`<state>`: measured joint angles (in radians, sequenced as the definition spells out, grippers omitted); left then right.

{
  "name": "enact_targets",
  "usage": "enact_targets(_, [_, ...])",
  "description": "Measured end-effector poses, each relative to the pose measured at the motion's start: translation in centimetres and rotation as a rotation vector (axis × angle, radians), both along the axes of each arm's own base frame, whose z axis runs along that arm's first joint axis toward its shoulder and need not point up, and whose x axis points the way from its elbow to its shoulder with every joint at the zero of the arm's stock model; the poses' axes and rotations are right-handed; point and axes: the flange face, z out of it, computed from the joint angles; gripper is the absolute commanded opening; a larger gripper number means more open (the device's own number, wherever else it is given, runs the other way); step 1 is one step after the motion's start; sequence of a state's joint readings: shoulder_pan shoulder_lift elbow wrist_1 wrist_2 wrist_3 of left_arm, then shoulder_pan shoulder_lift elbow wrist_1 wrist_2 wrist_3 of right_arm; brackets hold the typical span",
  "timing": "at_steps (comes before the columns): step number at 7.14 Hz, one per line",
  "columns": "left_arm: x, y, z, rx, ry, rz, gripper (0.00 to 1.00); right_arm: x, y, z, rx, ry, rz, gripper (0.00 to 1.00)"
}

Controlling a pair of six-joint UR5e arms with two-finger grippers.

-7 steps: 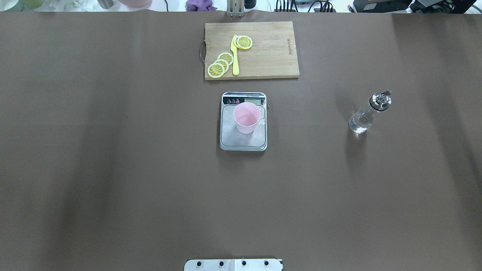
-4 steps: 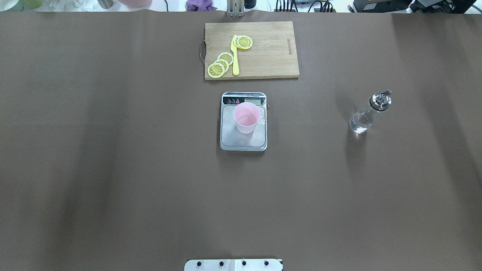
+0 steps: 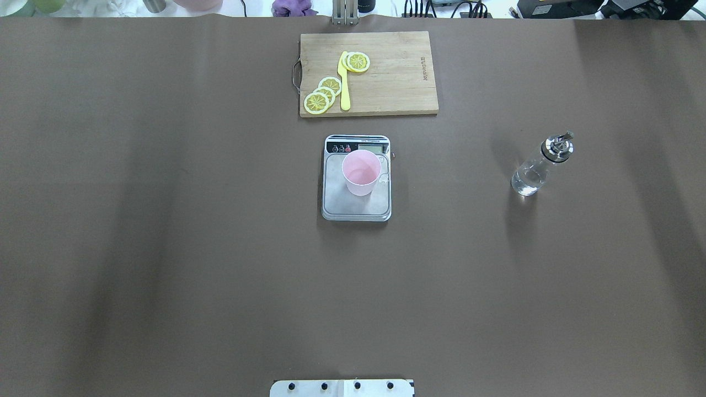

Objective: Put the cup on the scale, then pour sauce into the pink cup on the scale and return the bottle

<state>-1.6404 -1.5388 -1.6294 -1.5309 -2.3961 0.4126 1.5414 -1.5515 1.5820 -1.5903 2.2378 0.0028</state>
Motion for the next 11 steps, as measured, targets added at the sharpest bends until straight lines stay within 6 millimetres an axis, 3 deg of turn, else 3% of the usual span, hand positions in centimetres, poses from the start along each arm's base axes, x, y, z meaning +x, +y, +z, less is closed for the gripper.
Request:
enact_targets(3, [0.0,0.0,0.1,0.0,0.0,0.001,0.99,0.0,1.6,1.2,-0.015,0.002,-0.006,1.0])
enact_targets(11, [0.1,0.2,0.4,-0.014,0.0,-0.005,0.99,0.1,3.0,0.6,0.001,0.004,-0.006,1.0])
